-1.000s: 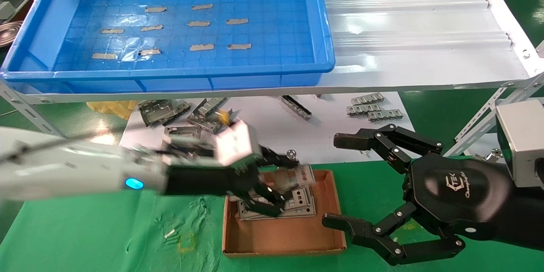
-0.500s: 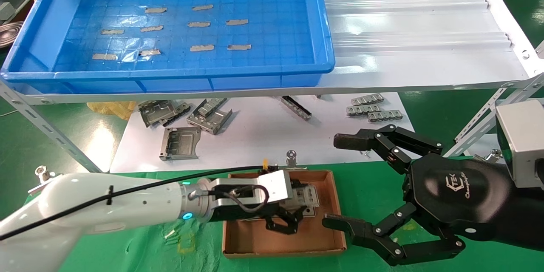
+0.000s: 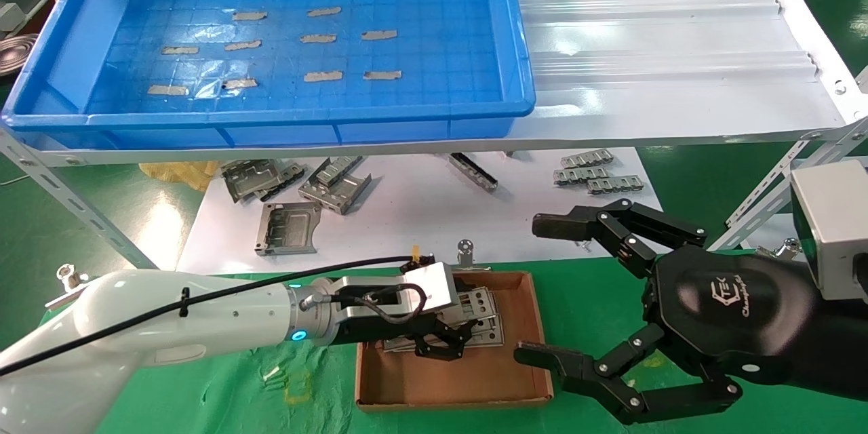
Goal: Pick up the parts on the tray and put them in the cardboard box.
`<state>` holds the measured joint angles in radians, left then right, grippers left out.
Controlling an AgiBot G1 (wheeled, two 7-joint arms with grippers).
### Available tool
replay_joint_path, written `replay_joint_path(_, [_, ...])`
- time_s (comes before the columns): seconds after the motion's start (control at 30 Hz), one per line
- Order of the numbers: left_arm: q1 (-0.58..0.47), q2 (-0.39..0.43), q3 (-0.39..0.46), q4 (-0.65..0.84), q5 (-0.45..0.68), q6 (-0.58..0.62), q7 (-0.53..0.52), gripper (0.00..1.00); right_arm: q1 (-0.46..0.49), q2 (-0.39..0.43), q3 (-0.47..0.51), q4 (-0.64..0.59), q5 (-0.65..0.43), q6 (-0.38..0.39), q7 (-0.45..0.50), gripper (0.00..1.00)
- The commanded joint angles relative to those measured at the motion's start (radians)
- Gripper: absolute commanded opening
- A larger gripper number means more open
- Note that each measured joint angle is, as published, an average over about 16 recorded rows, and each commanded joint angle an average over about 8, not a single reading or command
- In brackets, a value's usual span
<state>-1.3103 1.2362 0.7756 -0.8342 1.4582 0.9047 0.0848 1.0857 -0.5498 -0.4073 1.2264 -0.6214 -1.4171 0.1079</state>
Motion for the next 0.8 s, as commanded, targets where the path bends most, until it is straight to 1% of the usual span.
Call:
replay_joint_path(0.03, [-0.004, 0.003, 0.000, 0.012, -0.003, 0.006, -0.004, 1.00, 0.000, 0.000, 0.000, 0.000, 0.000, 0.000, 0.000, 1.00])
replay_joint_path(0.27, [-0.015, 0.000, -0.013, 0.026, -0.019, 0.009, 0.020, 1.00, 0.000, 0.000, 0.000, 0.000, 0.000, 0.000, 0.000, 1.00])
replay_joint_path(0.4, [-0.019, -0.018, -0.028, 0.017, -0.049, 0.038, 0.028, 1.00, 0.000, 0.000, 0.000, 0.000, 0.000, 0.000, 0.000, 1.00])
replay_joint_path(0.53, [-0.025, -0.046, -0.044, 0.010, -0.100, 0.107, 0.012, 1.00, 0.000, 0.000, 0.000, 0.000, 0.000, 0.000, 0.000, 1.00])
replay_joint_path(0.8, [-0.031, -0.115, -0.085, 0.026, -0.244, 0.300, -0.069, 1.00, 0.000, 0.000, 0.000, 0.000, 0.000, 0.000, 0.000, 1.00])
